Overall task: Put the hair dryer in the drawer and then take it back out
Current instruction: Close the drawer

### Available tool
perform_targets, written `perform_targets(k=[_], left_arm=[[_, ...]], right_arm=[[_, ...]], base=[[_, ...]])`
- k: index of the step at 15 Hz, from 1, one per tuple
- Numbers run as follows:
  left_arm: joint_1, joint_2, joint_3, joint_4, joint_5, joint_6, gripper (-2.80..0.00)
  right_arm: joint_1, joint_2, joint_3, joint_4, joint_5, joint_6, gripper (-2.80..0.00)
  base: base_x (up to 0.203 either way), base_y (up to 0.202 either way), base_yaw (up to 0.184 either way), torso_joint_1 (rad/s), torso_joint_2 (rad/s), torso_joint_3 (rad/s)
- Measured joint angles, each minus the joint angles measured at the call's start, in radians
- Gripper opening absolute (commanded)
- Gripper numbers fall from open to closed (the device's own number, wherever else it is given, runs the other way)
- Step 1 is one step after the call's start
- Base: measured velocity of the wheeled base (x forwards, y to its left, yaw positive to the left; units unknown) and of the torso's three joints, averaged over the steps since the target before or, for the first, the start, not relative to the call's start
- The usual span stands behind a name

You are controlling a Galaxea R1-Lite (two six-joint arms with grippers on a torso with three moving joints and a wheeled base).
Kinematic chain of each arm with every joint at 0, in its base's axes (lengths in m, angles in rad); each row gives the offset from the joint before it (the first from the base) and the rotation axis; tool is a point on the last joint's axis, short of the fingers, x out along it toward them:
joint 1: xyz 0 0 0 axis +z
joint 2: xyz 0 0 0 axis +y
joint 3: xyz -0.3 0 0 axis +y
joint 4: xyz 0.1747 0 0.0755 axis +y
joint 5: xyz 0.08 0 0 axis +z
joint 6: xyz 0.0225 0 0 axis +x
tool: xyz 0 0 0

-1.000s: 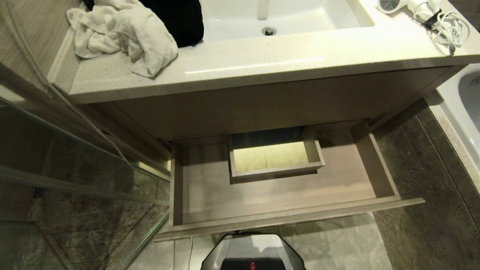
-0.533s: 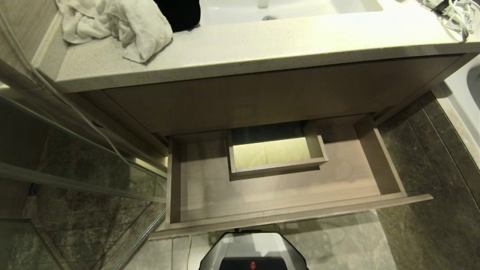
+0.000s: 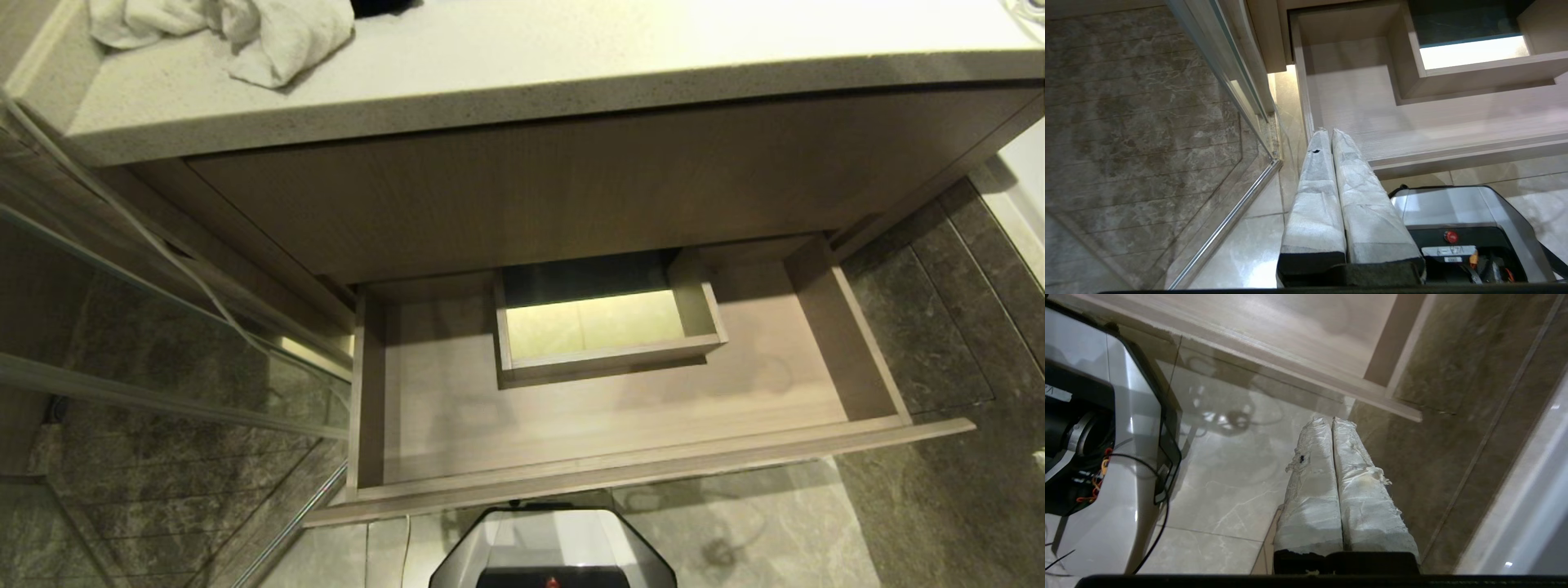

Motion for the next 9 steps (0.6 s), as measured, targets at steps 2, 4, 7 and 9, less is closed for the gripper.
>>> perform_targets(k=[2, 4, 7, 9], left_arm=[[0.001, 0.0, 0.0, 0.0, 0.0, 0.0, -2.8], [0.0, 0.0, 0.0, -0.002, 0.0, 0.0, -2.8], [0.0, 0.0, 0.0, 0.0, 0.0, 0.0, -2.8], [0.0, 0.0, 0.0, 0.0, -0.001, 0.0, -2.8]], right_arm=[[0.0, 0.023, -0.002, 0.0, 0.0, 0.0, -2.8], [0.001, 0.061, -0.017, -0.003, 0.001, -0.003, -2.8], [0.001, 0.119, -0.043, -0.001, 0.001, -0.007, -2.8], [0.001, 0.141, -0.05, -0.001, 0.002, -0.007, -2.8]], base=[[0.0, 0.0, 0.0, -0.32, 0.55, 0.221], [0.0, 0.0, 0.0, -0.325, 0.54, 0.209], [0.0, 0.0, 0.0, -0.318, 0.52, 0.199], [0.0, 0.0, 0.0, -0.323, 0.51, 0.178]])
